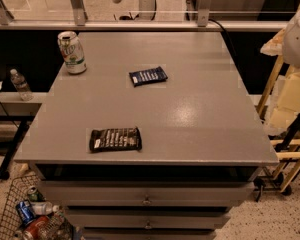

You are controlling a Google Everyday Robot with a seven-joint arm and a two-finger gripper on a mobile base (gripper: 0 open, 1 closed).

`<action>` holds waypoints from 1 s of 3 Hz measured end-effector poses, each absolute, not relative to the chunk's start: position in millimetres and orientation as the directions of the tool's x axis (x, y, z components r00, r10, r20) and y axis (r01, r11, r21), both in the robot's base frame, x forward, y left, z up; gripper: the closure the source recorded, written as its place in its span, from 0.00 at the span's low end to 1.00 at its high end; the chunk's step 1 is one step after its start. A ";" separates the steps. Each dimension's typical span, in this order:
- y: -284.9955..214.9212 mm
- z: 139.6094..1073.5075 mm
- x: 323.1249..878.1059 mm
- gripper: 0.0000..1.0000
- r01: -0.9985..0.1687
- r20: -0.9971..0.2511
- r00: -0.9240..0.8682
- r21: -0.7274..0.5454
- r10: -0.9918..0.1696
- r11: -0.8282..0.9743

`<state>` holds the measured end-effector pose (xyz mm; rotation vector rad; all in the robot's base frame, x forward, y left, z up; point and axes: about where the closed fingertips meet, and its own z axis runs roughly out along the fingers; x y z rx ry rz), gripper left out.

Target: Move rxbar chocolate near rxbar blueberry

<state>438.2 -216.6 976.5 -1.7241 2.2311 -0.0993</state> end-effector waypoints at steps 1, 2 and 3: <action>-216.6 976.5 438.2 0.00 -0.931 -0.207 -0.221 -0.247 -0.953 0.270; -182.9 967.5 444.6 0.00 -0.953 -0.251 -0.171 -0.202 -0.953 0.224; -139.8 953.6 447.9 0.00 -0.973 -0.325 -0.124 -0.145 -0.938 0.179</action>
Offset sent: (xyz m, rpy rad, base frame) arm 0.0150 0.0877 -0.0274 0.1410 0.1127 0.1638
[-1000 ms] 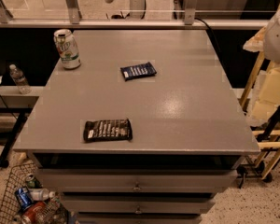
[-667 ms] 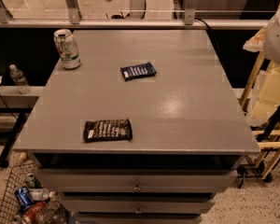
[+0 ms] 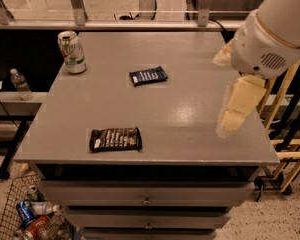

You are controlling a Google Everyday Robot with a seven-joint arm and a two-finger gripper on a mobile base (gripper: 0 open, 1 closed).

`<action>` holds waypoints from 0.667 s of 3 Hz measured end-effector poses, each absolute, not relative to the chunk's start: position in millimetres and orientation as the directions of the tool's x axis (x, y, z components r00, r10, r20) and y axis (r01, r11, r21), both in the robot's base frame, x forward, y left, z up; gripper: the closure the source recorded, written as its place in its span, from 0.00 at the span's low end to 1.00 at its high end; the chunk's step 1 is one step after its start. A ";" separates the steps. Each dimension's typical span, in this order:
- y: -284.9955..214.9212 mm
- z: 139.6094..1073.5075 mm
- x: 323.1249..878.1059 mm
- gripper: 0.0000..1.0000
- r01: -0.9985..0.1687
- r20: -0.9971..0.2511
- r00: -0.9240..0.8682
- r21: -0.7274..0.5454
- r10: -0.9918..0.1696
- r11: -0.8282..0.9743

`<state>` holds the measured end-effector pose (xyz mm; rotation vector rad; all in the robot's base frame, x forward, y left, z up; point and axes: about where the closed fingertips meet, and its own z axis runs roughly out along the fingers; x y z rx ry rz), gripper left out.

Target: Move rxbar chocolate near rxbar blueberry

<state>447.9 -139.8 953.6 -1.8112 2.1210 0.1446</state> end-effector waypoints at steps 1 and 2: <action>-100.2 944.5 441.2 0.00 -0.979 -0.439 -0.108 -0.111 -0.892 0.173; -100.1 944.6 441.2 0.00 -0.979 -0.439 -0.108 -0.111 -0.892 0.173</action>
Offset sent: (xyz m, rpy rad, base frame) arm -0.0061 0.0310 -0.0092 0.0956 0.0141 0.0196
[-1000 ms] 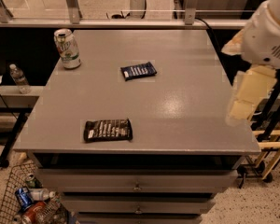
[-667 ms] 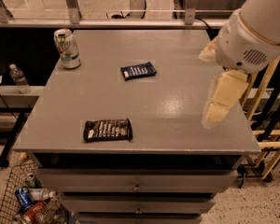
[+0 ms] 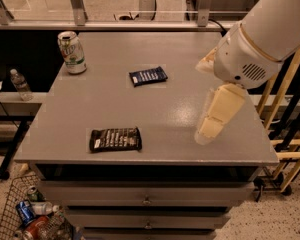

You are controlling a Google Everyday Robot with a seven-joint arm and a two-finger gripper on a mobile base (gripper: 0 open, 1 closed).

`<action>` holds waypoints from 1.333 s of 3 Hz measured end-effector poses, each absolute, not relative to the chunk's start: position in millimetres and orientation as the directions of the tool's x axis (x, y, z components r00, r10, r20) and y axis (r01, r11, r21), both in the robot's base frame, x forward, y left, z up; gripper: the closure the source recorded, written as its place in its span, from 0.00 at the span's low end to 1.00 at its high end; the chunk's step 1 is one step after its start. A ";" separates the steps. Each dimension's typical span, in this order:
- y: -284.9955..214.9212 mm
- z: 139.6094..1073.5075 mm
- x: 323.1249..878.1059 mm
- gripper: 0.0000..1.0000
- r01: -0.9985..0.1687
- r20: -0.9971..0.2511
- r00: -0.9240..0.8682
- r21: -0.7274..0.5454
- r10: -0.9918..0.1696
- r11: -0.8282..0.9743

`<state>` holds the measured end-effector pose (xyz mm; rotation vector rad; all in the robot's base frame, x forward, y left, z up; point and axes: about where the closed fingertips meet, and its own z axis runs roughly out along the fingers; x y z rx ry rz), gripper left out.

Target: Move rxbar chocolate near rxbar blueberry

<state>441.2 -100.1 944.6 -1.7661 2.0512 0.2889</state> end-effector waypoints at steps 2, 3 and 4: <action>-45.3 931.9 445.5 0.00 -0.990 -0.525 -0.024 -0.109 -0.851 0.095; -20.2 910.6 449.3 0.00 -0.992 -0.588 -0.017 -0.089 -0.808 0.086; -3.8 884.1 457.4 0.00 -0.995 -0.630 -0.028 -0.055 -0.776 0.081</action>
Offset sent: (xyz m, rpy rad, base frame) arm 0.0097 0.0943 -0.0272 0.1680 -0.0108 0.1491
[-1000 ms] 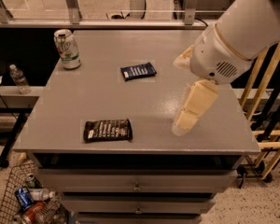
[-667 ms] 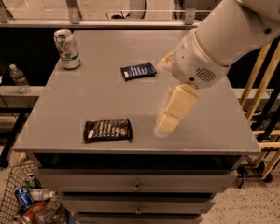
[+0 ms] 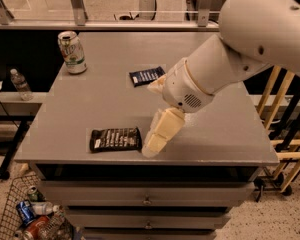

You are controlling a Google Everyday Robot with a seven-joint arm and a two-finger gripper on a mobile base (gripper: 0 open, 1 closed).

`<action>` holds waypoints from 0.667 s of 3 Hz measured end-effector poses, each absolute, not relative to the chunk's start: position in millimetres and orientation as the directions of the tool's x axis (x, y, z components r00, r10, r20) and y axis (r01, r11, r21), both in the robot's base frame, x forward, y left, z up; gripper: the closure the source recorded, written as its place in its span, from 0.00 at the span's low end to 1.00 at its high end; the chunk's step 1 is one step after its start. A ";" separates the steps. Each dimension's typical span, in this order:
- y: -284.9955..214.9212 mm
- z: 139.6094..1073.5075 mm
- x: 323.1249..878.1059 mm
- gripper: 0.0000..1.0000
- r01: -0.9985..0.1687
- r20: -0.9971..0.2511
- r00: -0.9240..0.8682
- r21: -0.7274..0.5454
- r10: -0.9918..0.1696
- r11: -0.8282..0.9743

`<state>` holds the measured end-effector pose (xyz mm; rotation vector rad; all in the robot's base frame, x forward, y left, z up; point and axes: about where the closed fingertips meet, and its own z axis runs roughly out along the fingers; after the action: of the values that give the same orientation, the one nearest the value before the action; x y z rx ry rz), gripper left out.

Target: Move rxbar chocolate near rxbar blueberry

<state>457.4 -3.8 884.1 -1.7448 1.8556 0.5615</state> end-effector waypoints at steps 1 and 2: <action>9.4 868.2 462.9 0.00 -0.996 -0.653 -0.039 -0.033 -0.756 0.081; 23.8 868.9 463.1 0.00 -0.995 -0.668 -0.027 -0.055 -0.743 0.087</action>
Offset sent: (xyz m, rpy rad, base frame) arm 0.0088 0.0426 -0.0143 0.0774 -0.0351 -0.0164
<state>463.1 23.8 868.9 -1.7089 1.8247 0.5977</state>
